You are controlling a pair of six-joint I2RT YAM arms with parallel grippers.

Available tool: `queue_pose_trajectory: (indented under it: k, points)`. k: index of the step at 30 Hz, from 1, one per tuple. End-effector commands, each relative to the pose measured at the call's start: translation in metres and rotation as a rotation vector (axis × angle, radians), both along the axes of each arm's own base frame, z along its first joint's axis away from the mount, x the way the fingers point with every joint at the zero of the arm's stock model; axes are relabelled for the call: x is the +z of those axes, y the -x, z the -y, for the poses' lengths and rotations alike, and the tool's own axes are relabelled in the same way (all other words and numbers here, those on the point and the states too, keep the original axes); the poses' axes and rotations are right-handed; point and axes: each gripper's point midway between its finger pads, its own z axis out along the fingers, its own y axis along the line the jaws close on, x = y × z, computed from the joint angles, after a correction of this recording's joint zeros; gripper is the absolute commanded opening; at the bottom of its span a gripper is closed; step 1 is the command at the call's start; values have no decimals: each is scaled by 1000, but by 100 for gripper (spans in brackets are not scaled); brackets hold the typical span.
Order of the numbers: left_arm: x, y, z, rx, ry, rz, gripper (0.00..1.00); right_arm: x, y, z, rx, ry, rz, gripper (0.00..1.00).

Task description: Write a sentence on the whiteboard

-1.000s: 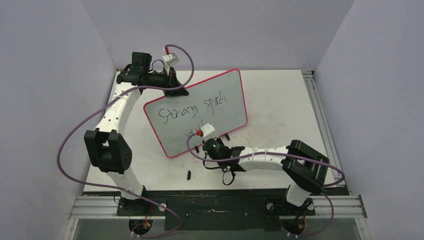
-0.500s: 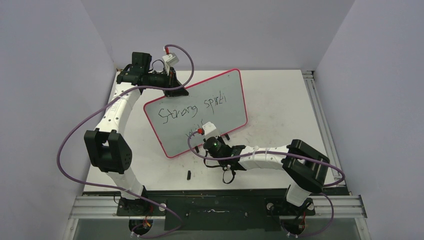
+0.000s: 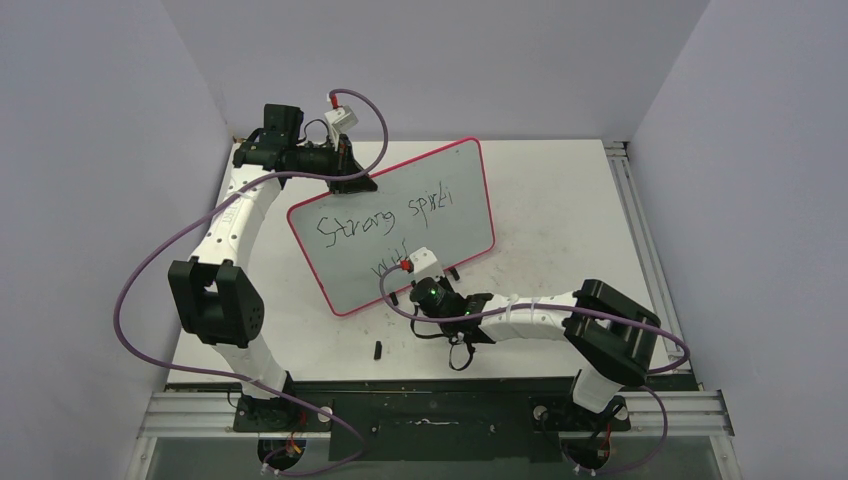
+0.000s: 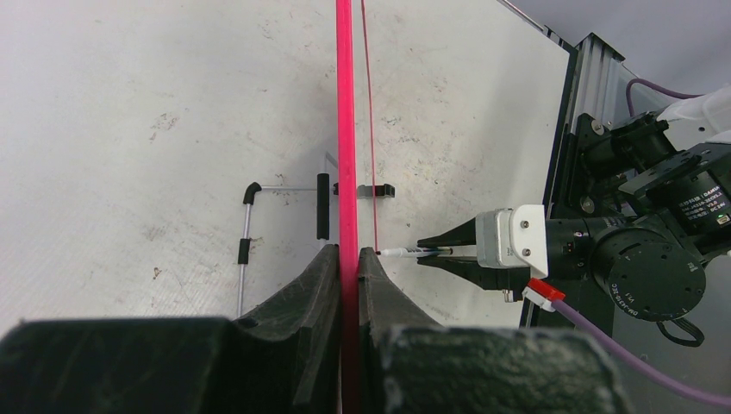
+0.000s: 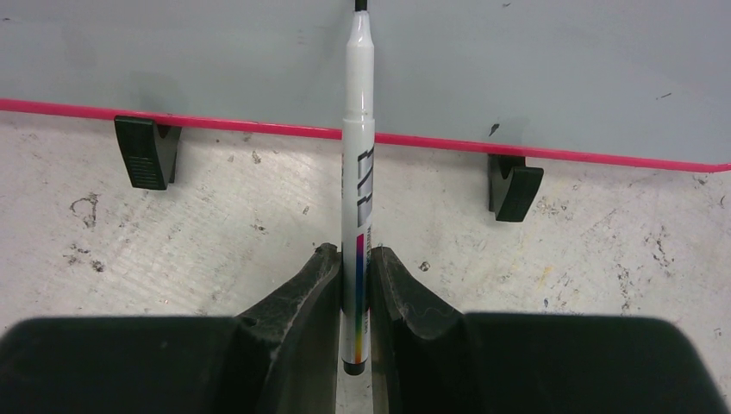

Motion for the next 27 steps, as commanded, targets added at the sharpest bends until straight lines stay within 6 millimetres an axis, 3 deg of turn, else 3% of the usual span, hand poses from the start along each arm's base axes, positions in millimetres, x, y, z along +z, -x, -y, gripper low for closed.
queue_pose_trajectory:
  k: [1, 7, 27]
  points:
    - [-23, 28, 7, -41, -18, -143, 0, 11, -6, -5, -24, -63, 21, 5]
    - [-22, 28, 7, -41, -18, -142, 0, 12, -5, -6, -23, -64, 23, 5]
    - [-24, 27, 6, -38, -22, -143, 0, 67, 0, 1, 29, -139, 79, 5]
